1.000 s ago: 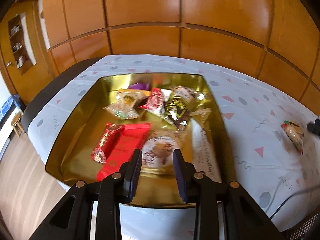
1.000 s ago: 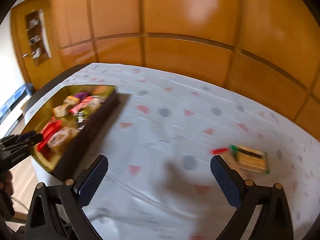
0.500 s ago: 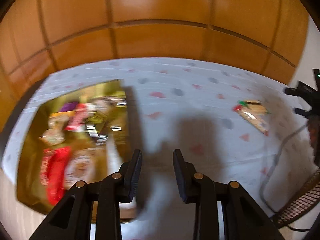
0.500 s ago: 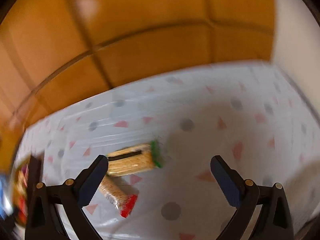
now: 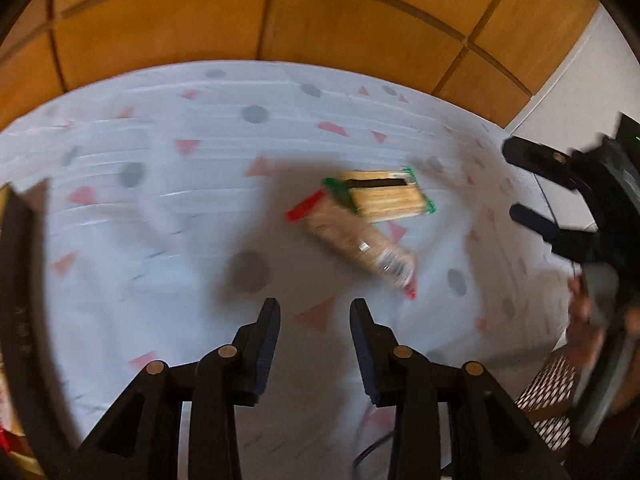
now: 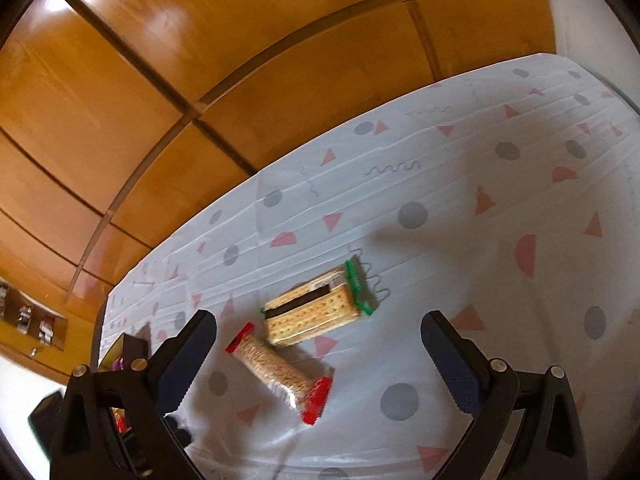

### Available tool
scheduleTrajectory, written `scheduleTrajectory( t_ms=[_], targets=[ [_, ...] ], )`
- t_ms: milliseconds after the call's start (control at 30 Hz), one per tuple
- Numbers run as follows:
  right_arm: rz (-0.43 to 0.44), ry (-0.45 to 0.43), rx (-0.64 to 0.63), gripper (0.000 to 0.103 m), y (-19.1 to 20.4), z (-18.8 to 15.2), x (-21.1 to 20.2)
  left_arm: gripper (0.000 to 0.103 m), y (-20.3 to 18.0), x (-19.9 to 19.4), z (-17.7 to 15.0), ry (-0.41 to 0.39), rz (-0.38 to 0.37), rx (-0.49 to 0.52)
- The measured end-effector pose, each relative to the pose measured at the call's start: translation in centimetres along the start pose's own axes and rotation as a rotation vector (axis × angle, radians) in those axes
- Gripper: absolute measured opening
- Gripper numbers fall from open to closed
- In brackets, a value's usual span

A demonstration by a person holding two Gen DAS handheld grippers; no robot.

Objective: Organize snacks
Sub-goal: 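Grasp the clear rice-crisp bar with the left tool, then grasp the green-ended cracker pack with the right tool while left tool holds the rice bar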

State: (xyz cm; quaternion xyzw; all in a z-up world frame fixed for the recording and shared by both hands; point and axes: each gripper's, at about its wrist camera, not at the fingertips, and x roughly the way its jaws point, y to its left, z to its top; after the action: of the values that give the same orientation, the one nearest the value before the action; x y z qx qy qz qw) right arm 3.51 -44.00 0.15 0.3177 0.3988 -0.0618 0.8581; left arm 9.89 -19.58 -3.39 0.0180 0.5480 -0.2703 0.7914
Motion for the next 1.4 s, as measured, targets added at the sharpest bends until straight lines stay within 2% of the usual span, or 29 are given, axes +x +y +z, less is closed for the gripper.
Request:
scheduleTrajectory(
  t_ms=[133,233,300,467,533,600,667,767,867,1067,1233,1400],
  targets=[
    [0.035,0.005,0.003,0.103,0.1,0.0,-0.3,0.038,-1.2,2.3,1.8,0.034,-0.027,-0.054],
    [0.060,0.010,0.017,0.103,0.0,0.1,-0.3,0.047,-2.1,3.7,3.1,0.034,-0.015,-0.074],
    [0.080,0.017,0.028,0.103,0.0,0.0,-0.4,0.048,-2.4,4.7,3.6,0.038,-0.014,-0.099],
    [0.109,0.019,0.034,0.103,0.2,0.0,-0.5,0.050,-3.6,6.8,4.3,0.048,0.052,-0.082],
    [0.118,0.017,0.035,0.103,0.2,0.0,-0.6,0.050,-4.2,7.3,4.2,0.030,0.094,-0.036],
    [0.125,0.016,0.038,0.103,0.2,0.0,-0.7,0.050,-4.8,7.2,3.6,0.012,0.119,0.041],
    [0.129,0.015,0.046,0.103,0.1,0.0,-0.8,0.040,-4.9,6.7,2.8,0.001,0.132,0.107],
    [0.129,0.015,0.054,0.103,0.0,0.0,-0.8,0.030,-3.8,5.4,1.6,-0.008,0.127,0.146],
    [0.121,0.019,0.046,0.103,0.1,-0.2,-0.7,0.030,-1.2,3.5,-0.4,-0.036,0.154,0.153],
    [0.083,0.040,0.036,0.103,0.0,-0.4,-0.1,0.030,2.7,0.8,-4.6,-0.075,0.130,0.160],
    [0.041,0.089,0.014,0.103,0.0,-0.8,1.1,0.030,3.2,-0.2,-6.6,-0.102,0.128,0.211],
    [0.000,0.138,-0.067,0.103,1.8,-0.8,2.5,0.030,3.3,0.2,-6.7,-0.119,0.116,0.203]
  ],
)
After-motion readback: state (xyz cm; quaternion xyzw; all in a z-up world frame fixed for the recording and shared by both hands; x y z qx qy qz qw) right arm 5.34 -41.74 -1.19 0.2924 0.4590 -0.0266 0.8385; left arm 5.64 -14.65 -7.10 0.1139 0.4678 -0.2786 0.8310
